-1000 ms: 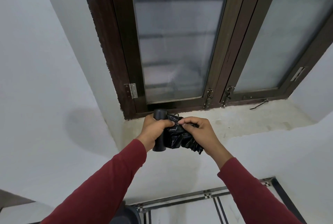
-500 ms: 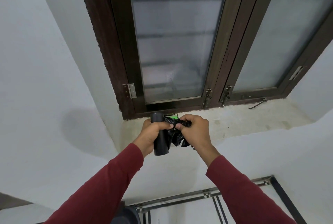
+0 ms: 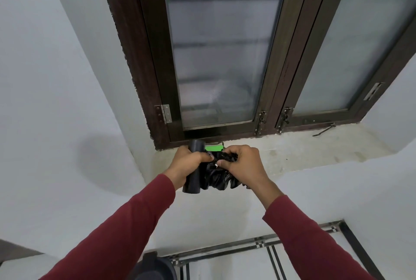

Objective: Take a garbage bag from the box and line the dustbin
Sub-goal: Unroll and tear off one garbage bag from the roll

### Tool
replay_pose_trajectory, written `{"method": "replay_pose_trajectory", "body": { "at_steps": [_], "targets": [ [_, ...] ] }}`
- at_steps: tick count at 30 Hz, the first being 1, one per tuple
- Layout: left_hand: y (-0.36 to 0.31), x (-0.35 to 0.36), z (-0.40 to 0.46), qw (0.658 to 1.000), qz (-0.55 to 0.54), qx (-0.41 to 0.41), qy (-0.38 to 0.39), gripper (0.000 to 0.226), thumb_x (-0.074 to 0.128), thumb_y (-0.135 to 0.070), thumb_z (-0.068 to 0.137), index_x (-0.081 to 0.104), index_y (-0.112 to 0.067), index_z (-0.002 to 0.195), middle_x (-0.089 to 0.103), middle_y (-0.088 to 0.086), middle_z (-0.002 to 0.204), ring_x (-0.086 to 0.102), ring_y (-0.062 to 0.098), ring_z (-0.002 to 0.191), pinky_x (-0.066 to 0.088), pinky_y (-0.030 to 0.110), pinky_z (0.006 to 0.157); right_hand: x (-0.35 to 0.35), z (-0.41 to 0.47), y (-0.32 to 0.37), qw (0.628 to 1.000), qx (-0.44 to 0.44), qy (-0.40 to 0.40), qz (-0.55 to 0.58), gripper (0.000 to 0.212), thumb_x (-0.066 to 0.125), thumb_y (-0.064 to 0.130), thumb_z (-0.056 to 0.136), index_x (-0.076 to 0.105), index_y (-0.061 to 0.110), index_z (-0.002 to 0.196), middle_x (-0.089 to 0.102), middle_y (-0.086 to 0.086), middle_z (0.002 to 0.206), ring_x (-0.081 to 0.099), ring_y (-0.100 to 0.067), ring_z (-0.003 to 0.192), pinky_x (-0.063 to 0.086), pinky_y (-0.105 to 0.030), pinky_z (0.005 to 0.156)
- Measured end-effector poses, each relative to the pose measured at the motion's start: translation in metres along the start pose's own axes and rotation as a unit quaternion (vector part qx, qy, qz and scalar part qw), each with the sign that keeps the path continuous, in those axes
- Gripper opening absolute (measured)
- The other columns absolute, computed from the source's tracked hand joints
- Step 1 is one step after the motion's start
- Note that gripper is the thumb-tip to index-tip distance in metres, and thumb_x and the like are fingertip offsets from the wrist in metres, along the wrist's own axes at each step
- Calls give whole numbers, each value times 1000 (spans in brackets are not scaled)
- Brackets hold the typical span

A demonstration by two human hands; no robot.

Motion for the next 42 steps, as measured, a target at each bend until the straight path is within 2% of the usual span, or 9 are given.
{"method": "replay_pose_trajectory", "body": {
  "at_steps": [2,6,13,18,23,26,32,36,42],
  "targets": [
    [0,4,2,999,17,-4,28,35,82,-4,79,57,-8,104,69,16,98,70,25,80,53,32,64,3,-1,1,1000,4,-11,-29,13,83,18,80,79,19,92,73,-2,81,67,-14,72,46,-14,62],
    [8,16,2,997,-30,-13,66,52,84,-6,79,52,-12,120,68,14,110,69,27,93,53,35,70,2,-4,-3,998,31,-43,-35,21,70,2,80,74,21,86,68,-2,80,66,-21,61,50,-22,41],
    [17,17,0,995,-86,11,54,49,83,-3,78,58,-6,120,71,14,104,72,29,93,57,37,73,1,5,-19,995,96,-21,3,13,79,14,74,77,27,74,73,2,79,67,-18,75,48,-19,66],
    [13,-1,8,997,-62,50,15,25,80,3,79,69,-7,99,76,11,88,75,29,83,58,36,72,11,-7,-28,954,110,123,252,5,79,16,88,81,19,91,78,-4,80,72,-19,72,60,-31,70],
    [6,16,-3,992,-49,91,70,32,85,-6,66,67,-7,93,72,2,76,71,21,76,56,32,67,4,-1,-30,992,97,-23,80,8,76,20,87,83,19,92,78,0,86,70,-14,74,56,-22,73],
    [-4,29,-14,984,-82,115,113,28,78,-5,63,68,-11,88,71,1,76,71,19,75,60,32,69,8,1,-42,987,151,-26,39,9,76,21,84,83,17,85,78,-5,88,71,-23,87,59,-31,82],
    [-15,13,10,992,-119,38,29,26,84,-4,77,68,-6,97,75,20,98,75,32,87,62,47,86,13,-7,-34,904,179,100,375,29,78,37,88,78,10,100,79,-17,100,76,-28,90,61,-42,85],
    [-15,8,14,995,-85,1,56,32,83,-13,82,63,-10,107,75,16,103,74,32,94,61,49,89,1,-10,-21,931,96,210,283,34,93,21,72,79,13,102,80,-9,95,76,-25,88,62,-38,80],
    [-10,4,20,998,3,7,69,51,86,-18,79,59,-13,122,73,15,111,74,32,97,62,42,80,-16,0,-26,979,72,189,23,11,84,24,81,79,20,89,78,-2,91,74,-20,87,61,-35,84]
  ]
}}
Point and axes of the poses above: each hand's wrist, its own z-axis towards the middle knuckle, its own x-axis out of the palm, y = z × x, the point moved 7 cm from there along z, towards the middle knuckle
